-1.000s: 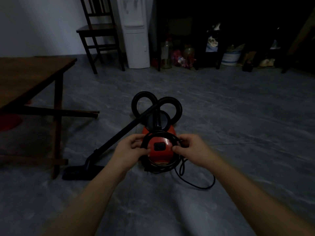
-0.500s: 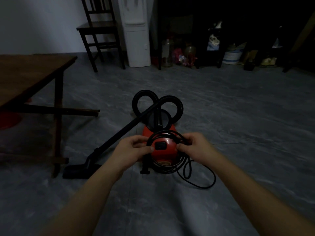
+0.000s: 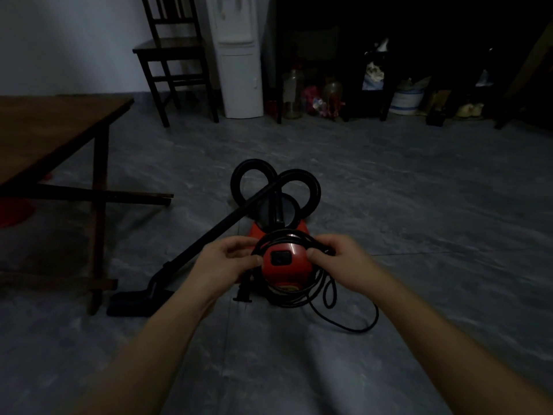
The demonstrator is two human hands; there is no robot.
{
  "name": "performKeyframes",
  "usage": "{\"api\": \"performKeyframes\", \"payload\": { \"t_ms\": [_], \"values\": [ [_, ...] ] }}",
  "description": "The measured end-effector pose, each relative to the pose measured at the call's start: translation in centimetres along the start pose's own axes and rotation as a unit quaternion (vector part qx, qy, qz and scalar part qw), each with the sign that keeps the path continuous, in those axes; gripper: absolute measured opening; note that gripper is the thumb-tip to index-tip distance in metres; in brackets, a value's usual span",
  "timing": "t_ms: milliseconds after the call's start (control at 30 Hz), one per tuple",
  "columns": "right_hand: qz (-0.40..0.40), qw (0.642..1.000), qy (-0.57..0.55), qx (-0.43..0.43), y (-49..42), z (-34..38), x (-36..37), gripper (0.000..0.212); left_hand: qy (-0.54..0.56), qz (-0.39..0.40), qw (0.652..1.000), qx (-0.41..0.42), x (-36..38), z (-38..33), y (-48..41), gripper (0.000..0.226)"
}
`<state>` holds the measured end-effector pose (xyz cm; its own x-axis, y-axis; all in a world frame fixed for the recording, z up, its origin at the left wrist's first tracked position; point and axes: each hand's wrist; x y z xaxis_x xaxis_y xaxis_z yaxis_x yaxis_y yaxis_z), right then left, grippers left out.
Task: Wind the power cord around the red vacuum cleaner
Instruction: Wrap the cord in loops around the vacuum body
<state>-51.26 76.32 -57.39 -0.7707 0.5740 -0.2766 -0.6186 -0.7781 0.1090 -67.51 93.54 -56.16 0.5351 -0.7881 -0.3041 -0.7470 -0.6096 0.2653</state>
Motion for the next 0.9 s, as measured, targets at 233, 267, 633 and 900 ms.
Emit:
{"api": "performKeyframes", "payload": {
  "t_ms": [233,267,633,900],
  "values": [
    [-0.034,0.998,-0.039,0.038,-0.2,-0.6,0.3,0.024,0.045,-0.082,0.996,-0.001,-0.5,0.4,-0.1,0.027],
    [-0.033,0.997,-0.045,0.045,-0.3,-0.7,0.4,0.024,0.048,-0.084,0.995,-0.002,-0.5,0.4,-0.1,0.027],
    [-0.066,0.993,-0.062,0.070,-0.3,-1.1,0.6,0.033,0.012,-0.025,1.000,0.011,0.3,-0.1,0.5,0.025],
    [-0.071,0.991,-0.083,0.082,-0.3,-1.1,0.7,0.036,-0.050,0.021,0.998,0.033,0.4,-0.4,1.0,0.032]
  ]
}}
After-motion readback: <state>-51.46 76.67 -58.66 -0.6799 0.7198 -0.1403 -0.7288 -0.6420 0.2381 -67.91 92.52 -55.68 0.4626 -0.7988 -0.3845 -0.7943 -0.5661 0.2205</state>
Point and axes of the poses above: each hand's wrist, its own y-axis away from the middle knuckle, its own x-axis out of the palm, z = x × y, and after that the axes turned 9 degrees about -y, right-handed
